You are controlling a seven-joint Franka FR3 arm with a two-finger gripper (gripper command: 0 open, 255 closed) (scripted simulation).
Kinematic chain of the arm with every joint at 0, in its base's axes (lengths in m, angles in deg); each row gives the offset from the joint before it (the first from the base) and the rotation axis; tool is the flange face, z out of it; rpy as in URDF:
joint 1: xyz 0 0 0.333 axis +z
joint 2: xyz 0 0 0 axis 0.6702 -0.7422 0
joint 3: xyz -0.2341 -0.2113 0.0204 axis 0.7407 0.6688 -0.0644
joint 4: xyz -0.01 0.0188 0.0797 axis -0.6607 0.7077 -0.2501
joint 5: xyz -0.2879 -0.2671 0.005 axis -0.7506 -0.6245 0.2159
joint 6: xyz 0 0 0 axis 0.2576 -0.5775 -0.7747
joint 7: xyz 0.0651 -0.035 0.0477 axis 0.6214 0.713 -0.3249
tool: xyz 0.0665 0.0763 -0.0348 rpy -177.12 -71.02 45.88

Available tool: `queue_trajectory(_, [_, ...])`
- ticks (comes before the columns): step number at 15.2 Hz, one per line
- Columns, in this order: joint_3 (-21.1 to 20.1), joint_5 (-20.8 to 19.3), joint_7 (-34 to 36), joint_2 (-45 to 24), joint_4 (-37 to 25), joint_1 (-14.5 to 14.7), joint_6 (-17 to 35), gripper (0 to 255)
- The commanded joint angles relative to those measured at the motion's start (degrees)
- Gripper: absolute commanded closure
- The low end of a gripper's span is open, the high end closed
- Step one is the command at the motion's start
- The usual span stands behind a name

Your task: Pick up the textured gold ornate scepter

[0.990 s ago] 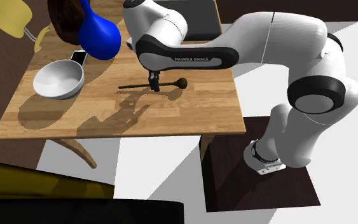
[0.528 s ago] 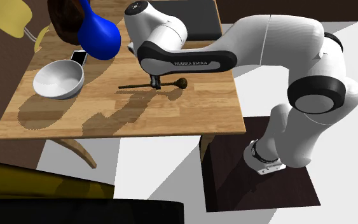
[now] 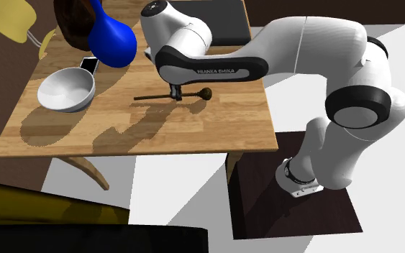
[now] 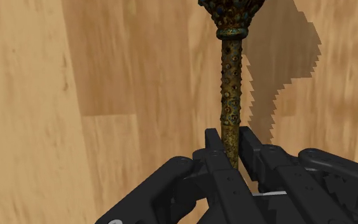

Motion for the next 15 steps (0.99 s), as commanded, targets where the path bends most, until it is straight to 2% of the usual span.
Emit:
queue_trajectory(1, [-0.01, -0.01, -0.02, 0.06, -1.15, 0.01, -1.21, 255])
queue_trajectory(15, [0.12, 0.35, -0.62, -1.09, -12.72, -0.18, -11.66, 255])
